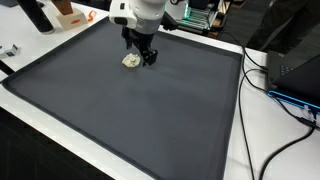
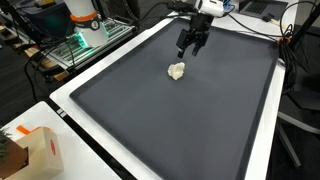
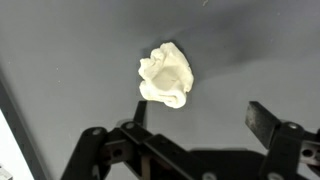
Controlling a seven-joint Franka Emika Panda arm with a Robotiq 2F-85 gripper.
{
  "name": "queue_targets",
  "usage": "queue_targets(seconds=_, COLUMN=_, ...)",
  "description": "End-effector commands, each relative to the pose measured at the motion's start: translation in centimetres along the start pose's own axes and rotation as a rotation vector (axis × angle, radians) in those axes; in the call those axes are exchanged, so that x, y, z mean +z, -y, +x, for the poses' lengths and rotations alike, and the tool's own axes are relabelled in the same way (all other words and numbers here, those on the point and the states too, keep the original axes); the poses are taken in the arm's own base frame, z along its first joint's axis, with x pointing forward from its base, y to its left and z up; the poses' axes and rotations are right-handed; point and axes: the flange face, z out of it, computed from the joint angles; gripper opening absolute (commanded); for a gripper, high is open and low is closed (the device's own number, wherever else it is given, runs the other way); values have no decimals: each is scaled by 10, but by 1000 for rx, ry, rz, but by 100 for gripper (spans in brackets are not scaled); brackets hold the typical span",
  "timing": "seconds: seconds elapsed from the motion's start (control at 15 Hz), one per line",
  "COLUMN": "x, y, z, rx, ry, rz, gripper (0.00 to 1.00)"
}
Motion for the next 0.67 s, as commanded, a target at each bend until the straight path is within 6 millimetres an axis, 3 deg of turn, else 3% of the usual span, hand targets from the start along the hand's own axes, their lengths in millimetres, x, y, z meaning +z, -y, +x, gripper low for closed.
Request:
queue_targets(seconds=0.0, x=-3, y=-18, z=-5, rx=59, ry=20, rz=63, gripper=100)
queue_targets(seconds=0.6, x=-26, y=-58, z=6, rx=156, ry=83, rz=181, gripper=100)
